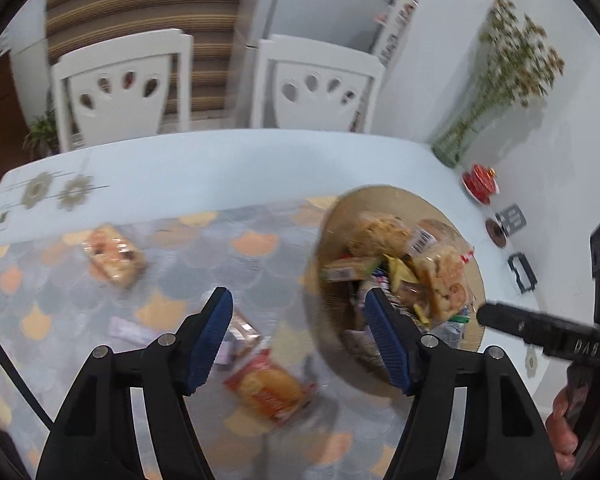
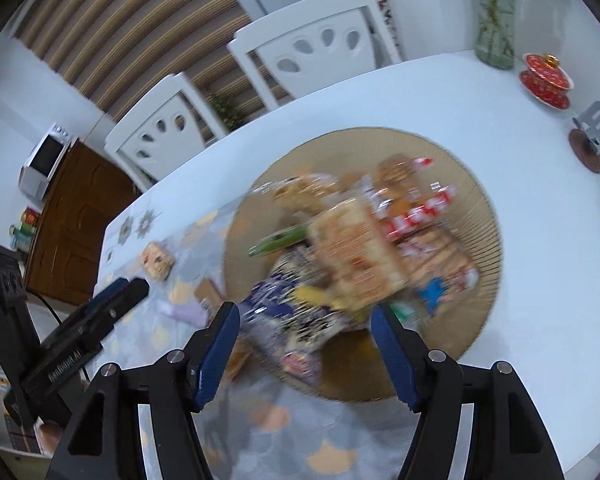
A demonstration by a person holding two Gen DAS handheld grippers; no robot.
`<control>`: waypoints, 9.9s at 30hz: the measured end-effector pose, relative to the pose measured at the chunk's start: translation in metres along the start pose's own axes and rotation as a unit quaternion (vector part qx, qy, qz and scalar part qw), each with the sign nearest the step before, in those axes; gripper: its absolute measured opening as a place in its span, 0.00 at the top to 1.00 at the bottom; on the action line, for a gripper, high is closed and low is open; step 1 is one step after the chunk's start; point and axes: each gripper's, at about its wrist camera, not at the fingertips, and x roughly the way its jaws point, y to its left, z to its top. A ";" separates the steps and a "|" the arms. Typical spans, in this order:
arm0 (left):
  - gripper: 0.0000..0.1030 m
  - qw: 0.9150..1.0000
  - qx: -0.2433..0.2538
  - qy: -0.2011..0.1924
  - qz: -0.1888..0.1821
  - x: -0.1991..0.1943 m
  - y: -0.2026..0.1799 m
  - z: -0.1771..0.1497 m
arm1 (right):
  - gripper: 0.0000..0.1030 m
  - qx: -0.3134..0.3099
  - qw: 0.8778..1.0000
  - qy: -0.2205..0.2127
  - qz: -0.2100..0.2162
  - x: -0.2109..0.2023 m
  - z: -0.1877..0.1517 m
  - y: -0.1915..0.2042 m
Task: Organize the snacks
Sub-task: 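Carry the sachima pack and square cake over the amber bowl and open both tools, then grasp the lavender stick pack with the left tool while the right grasps the red floss cake, then carry the lavender stick pack and red floss cake over the amber bowl and open both tools, then grasp the orange-label square cake with the left tool while the right grasps the brown barcode cake, then carry the square cake and brown cake over the amber bowl and open both tools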
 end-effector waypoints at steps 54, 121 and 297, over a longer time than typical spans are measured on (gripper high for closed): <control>0.35 0.973 0.132 0.184 -0.037 0.104 0.132 -0.047 | 0.36 -0.112 0.987 0.113 -0.017 0.181 -0.073 0.115; 0.84 0.989 0.115 0.009 -0.093 -0.011 -0.057 -0.017 | 0.55 -0.069 0.992 -0.081 -0.063 -0.036 -0.043 0.013; 0.56 0.997 0.042 0.048 -0.037 0.012 0.011 -0.031 | 0.67 0.000 0.999 -0.041 -0.032 0.002 -0.074 0.048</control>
